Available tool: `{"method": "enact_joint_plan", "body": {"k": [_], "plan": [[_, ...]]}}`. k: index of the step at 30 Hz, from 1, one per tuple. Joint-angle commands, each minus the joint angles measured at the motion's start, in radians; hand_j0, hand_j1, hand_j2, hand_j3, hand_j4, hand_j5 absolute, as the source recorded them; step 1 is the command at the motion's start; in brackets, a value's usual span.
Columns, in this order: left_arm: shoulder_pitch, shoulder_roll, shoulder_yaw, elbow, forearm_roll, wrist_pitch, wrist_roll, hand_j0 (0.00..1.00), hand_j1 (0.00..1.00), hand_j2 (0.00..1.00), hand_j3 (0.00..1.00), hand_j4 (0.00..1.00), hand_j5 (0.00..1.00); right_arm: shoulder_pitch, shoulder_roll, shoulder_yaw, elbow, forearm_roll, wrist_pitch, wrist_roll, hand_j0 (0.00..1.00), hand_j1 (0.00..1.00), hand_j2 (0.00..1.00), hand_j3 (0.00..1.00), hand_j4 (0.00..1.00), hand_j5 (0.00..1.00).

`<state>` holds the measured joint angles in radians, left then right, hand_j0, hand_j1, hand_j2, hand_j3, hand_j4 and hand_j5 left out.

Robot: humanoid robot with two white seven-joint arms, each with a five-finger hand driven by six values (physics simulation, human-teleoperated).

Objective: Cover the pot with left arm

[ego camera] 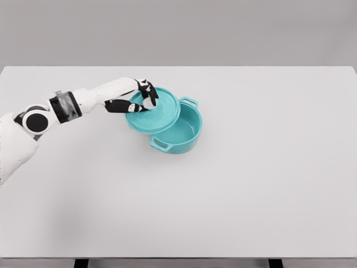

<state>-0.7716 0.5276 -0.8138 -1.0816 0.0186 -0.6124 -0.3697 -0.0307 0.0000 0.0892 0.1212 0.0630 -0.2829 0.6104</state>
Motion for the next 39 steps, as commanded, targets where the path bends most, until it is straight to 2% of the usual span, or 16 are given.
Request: {"method": "enact_joint_plan", "body": {"k": [1,16,39], "plan": [[0.000,-0.023,-0.008,-0.001,0.006,0.002,0.000,0.41,0.41,0.41,0.41,0.41,0.41,0.000,0.000,0.000,0.000,0.001,-0.001,0.000,1.00,1.00,1.00,1.00,1.00,1.00],[-0.009,-0.063,-0.045,-0.003,0.004,0.002,-0.003,0.41,0.41,0.41,0.41,0.41,0.41,0.000,0.000,0.000,0.000,0.001,-0.002,0.000,1.00,1.00,1.00,1.00,1.00,1.00],[-0.011,-0.069,-0.048,-0.003,0.004,0.002,-0.005,0.41,0.41,0.41,0.41,0.41,0.41,0.000,0.000,0.000,0.000,0.001,-0.001,0.000,1.00,1.00,1.00,1.00,1.00,1.00]]}}
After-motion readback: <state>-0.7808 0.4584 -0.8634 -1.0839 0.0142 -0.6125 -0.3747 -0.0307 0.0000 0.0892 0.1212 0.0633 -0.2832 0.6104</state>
